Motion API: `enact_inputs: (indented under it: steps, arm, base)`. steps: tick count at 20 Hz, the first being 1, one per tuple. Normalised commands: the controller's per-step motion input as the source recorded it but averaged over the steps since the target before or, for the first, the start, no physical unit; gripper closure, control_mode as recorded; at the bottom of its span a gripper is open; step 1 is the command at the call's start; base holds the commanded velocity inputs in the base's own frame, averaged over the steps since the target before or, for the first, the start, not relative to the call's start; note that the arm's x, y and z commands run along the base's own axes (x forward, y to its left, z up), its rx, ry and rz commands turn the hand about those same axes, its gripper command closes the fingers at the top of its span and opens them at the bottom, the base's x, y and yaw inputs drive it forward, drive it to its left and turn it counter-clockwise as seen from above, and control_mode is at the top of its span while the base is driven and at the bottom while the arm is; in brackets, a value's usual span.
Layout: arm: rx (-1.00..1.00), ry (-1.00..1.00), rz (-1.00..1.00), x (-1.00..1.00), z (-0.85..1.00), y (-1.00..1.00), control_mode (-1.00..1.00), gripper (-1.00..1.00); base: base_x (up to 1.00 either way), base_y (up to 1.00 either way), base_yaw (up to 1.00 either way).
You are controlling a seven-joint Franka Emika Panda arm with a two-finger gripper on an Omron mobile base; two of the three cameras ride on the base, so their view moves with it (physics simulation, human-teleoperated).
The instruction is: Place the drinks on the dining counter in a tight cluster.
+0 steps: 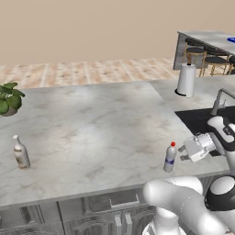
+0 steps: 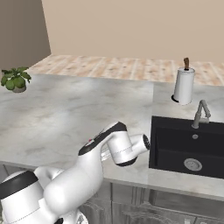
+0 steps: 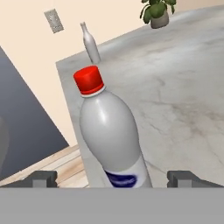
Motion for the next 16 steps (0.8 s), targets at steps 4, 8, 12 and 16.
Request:
enact_inputs:
  steps: [4, 8, 12, 16]
  arm:
    - [0.00, 0.00, 0.00, 0.01, -0.01, 0.11, -1.00, -1.00]
    - [0.00, 0.00, 0.00, 0.08, 0.00, 0.03, -1.00, -1.00]
    - [0.00, 0.00, 0.00, 0.02, 0.00, 0.04, -1.00, -1.00]
    - [0.00, 0.00, 0.00, 0.00, 0.00, 0.13, -1.00, -1.00]
  base:
    - [0.00, 0.00, 0.00]
    - [0.00, 0.00, 0.00]
    - [0.00, 0.00, 0.00]
    - [0.00, 0.00, 0.00]
